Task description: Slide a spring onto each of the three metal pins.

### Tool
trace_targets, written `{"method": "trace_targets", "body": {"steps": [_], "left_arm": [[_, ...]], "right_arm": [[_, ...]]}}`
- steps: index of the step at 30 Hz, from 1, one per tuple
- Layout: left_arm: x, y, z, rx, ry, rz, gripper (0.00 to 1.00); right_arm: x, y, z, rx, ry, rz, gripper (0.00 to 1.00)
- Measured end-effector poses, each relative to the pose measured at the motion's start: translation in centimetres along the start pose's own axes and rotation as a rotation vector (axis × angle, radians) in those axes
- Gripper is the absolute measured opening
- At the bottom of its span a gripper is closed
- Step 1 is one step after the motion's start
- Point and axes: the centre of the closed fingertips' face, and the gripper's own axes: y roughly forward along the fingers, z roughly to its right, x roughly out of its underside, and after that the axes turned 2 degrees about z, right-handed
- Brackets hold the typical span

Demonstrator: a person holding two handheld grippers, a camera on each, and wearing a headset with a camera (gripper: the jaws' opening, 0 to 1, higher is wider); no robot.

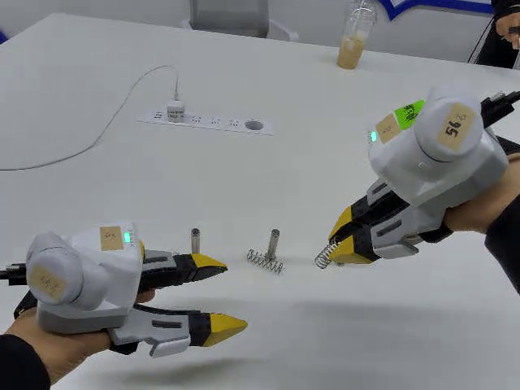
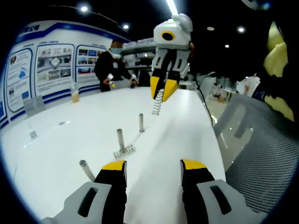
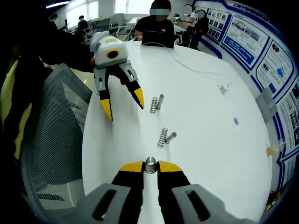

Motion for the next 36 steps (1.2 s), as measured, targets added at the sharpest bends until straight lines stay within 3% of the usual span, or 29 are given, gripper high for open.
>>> {"method": "trace_targets", "body": {"steps": [11,20,29,36], "left_arm": [[0.6,-1.8,-0.9,-0.065,-0.04,0.009,0.51],[0.8,-2.7,-1.7,-0.105,-0.064,0.019,0.53],[1.0,-3.1,-2.1,-0.122,-0.073,0.02,0.55],[1.1,-3.1,-2.2,-0.127,-0.078,0.022,0.56]], "right_arm": [[0.6,-1.2,1.3,0.032,0.017,-0.015,0.12],[1.4,-2.3,3.4,0.066,0.034,-0.043,0.12],[3.1,-1.7,5.1,0.08,0.051,-0.1,0.12],[3.9,-0.7,5.6,0.063,0.049,-0.141,0.12]]}}
